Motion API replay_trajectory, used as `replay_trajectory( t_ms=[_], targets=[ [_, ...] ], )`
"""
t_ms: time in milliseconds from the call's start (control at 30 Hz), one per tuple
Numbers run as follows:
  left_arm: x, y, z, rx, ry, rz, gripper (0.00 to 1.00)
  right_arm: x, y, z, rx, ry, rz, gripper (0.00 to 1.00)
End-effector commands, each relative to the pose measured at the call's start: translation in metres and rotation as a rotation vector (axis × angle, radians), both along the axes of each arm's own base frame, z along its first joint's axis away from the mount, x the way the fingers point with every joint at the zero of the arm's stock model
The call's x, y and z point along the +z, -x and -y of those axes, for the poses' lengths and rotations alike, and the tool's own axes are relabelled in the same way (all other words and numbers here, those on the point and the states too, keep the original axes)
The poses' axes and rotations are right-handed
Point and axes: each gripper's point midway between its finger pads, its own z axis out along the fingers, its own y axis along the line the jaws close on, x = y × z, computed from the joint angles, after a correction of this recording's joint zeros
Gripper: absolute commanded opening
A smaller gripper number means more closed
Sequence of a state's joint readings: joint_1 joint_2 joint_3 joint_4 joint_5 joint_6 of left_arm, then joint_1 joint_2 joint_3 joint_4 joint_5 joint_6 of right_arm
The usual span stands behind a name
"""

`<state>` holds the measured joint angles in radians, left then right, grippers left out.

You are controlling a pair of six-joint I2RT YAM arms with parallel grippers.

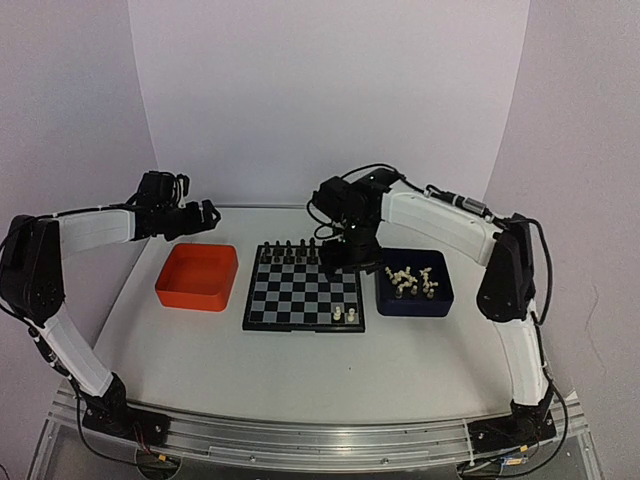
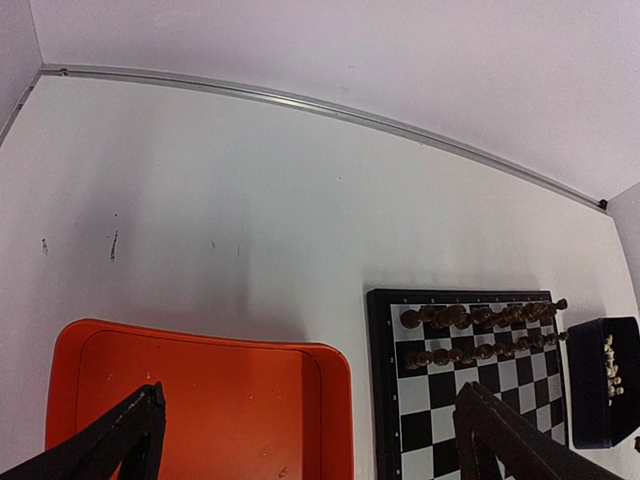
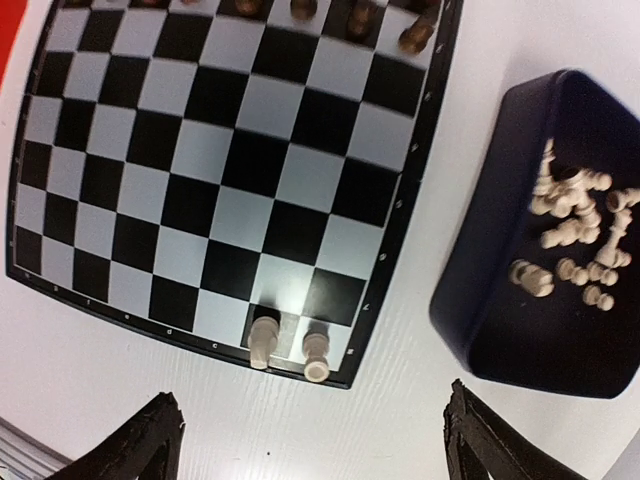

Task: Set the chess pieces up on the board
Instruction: Pick up the chess piece from the storage box.

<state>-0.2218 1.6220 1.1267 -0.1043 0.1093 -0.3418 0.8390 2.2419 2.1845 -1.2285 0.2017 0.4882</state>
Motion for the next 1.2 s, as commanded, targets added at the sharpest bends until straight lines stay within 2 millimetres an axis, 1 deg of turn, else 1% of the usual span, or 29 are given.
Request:
replay_trajectory(
  t_ms=[0, 67, 200, 300, 433, 567, 633, 700, 767, 900, 1167],
  targets=[
    [0.053, -0.003, -0.001, 0.021, 0.041, 0.128, 1.0, 0.057, -0.031, 0.049, -0.027, -0.04, 0.124, 0.87],
    [0.055, -0.003, -0.002, 0.029, 0.047, 0.134, 1.0, 0.059, -0.039, 0.064, -0.016, -0.086, 0.112, 0.87],
    [0.057, -0.003, -0.004, 0.052, 0.061, 0.14, 1.0, 0.05, -0.047, 0.088, 0.072, -0.142, 0.076, 0.85],
    [0.056, -0.004, -0.006, 0.071, 0.075, 0.138, 1.0, 0.043, -0.053, 0.097, 0.169, -0.187, 0.048, 0.83],
    [0.055, -0.006, -0.008, 0.105, 0.104, 0.135, 1.0, 0.033, -0.064, 0.106, 0.227, -0.197, 0.035, 0.78],
    [0.051, -0.008, -0.012, 0.147, 0.121, 0.129, 1.0, 0.021, -0.073, 0.113, 0.211, -0.243, 0.0, 0.69],
    [0.049, -0.009, -0.014, 0.164, 0.125, 0.126, 1.0, 0.011, -0.079, 0.117, 0.197, -0.244, -0.02, 0.65],
    [0.047, -0.011, -0.014, 0.172, 0.134, 0.119, 1.0, 0.001, -0.085, 0.121, 0.188, -0.242, -0.034, 0.63],
    [0.046, -0.014, -0.02, 0.208, 0.123, 0.121, 1.0, -0.005, -0.088, 0.123, 0.188, -0.233, -0.041, 0.62],
    [0.041, -0.02, -0.022, 0.233, 0.126, 0.112, 1.0, -0.019, -0.096, 0.123, 0.196, -0.214, -0.049, 0.61],
    [0.029, -0.032, -0.016, 0.235, 0.146, 0.081, 1.0, -0.042, -0.11, 0.126, 0.204, -0.176, -0.054, 0.59]
  ],
)
